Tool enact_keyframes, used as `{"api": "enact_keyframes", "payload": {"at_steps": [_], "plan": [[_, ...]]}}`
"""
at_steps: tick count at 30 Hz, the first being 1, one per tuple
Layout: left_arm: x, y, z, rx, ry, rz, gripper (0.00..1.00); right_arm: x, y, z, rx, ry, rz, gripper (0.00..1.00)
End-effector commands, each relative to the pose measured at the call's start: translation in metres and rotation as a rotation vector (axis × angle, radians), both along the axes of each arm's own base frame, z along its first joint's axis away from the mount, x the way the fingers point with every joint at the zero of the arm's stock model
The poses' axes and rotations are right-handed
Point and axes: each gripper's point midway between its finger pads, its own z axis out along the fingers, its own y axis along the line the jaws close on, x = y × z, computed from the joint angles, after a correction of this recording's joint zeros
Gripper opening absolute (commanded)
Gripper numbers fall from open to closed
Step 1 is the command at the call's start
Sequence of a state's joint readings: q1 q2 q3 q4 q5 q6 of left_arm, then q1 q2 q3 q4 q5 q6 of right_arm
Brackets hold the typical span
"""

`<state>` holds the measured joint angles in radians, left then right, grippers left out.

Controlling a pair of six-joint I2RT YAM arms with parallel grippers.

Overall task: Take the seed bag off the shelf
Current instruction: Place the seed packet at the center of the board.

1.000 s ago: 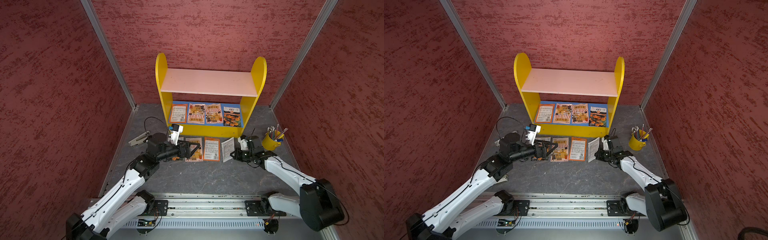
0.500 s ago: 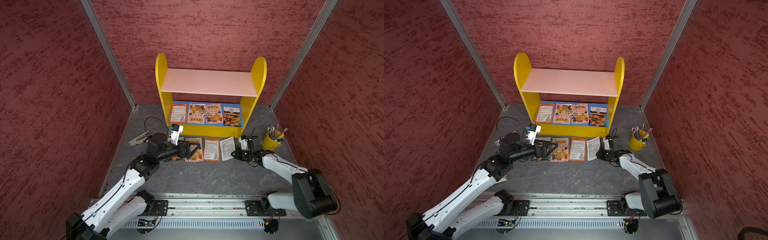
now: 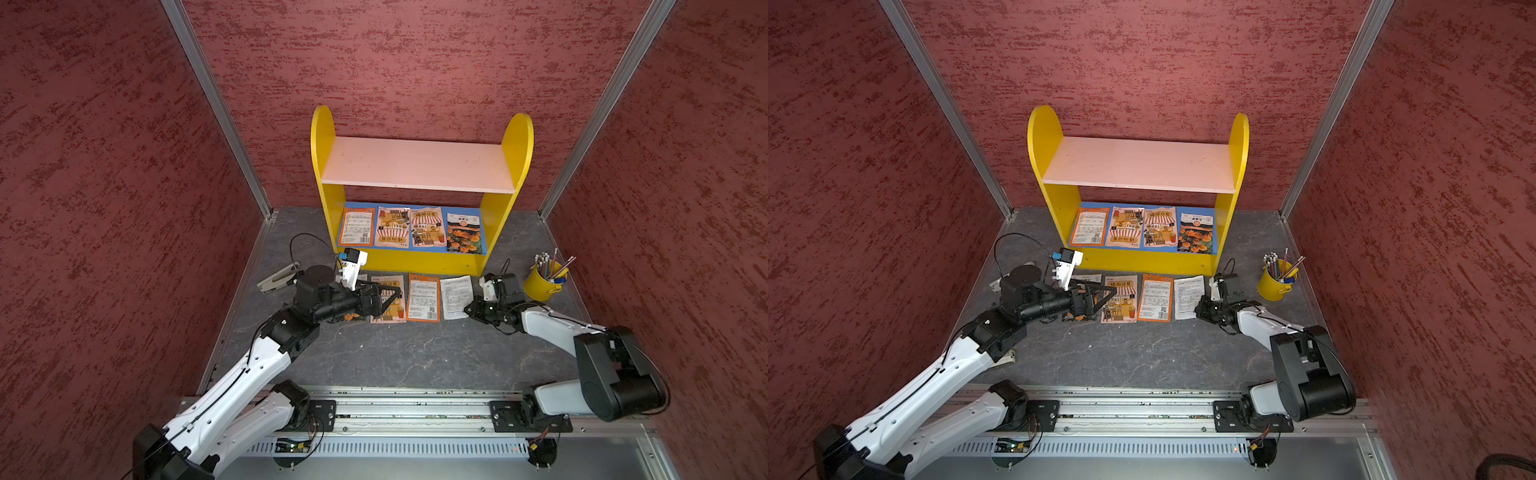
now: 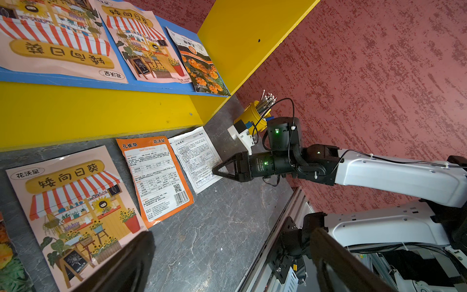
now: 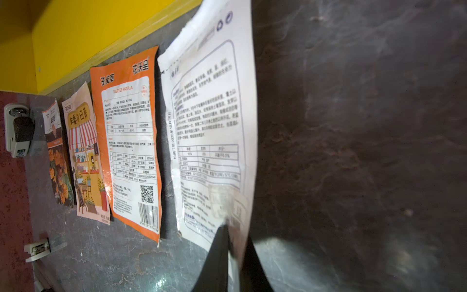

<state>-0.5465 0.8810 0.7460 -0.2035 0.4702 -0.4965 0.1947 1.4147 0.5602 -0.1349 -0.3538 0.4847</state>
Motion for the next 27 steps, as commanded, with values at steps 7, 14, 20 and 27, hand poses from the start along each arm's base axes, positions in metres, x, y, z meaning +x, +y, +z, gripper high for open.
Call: {"api": "enact_keyframes", "payload": {"at_steps": [7,14,20,27], "plan": [[0.001,-0.003,0.002,0.011,-0.021,-0.015,1.0,0.005,-0.014,-0.008,-0.047,0.018,-0.075,0.27],[0.001,-0.003,0.0,0.014,-0.017,-0.013,1.0,0.002,-0.049,0.004,-0.202,0.025,-0.205,0.33],[0.003,-0.004,-0.004,0.01,-0.007,-0.014,1.0,-0.003,-0.063,0.029,-0.264,-0.03,-0.233,0.68],[0.004,-0.007,-0.006,0.002,0.005,-0.022,1.0,-0.002,-0.054,0.039,-0.217,-0.072,-0.204,0.83]]}}
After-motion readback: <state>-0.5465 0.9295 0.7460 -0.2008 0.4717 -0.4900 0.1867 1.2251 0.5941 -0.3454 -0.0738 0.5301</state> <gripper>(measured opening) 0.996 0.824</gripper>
